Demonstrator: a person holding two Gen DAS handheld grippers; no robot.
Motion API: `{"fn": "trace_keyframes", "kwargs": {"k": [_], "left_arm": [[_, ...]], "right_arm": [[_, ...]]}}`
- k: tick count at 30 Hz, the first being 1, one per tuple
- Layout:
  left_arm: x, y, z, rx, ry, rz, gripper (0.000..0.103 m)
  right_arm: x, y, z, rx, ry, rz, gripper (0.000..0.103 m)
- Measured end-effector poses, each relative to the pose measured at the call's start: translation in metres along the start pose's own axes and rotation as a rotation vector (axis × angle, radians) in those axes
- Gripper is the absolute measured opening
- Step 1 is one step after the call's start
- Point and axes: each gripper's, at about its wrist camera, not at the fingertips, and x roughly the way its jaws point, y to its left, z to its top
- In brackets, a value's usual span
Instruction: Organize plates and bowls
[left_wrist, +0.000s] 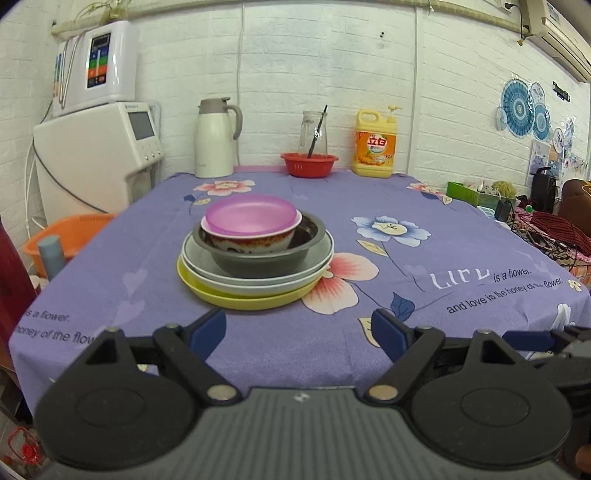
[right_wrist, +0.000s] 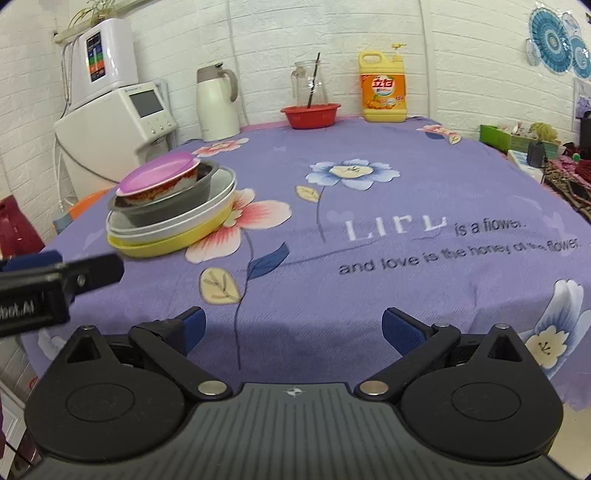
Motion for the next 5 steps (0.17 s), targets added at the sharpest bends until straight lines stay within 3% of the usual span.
{"fn": "trace_keyframes", "kwargs": {"k": [5], "left_arm": [[-0.0056, -0.0013, 0.0000, 0.012, -0.035, -0.004, 0.085]], "right_arm": [[-0.0025, 0.0064, -0.0038, -0.019, -0.005, 0.025, 0.103]]}}
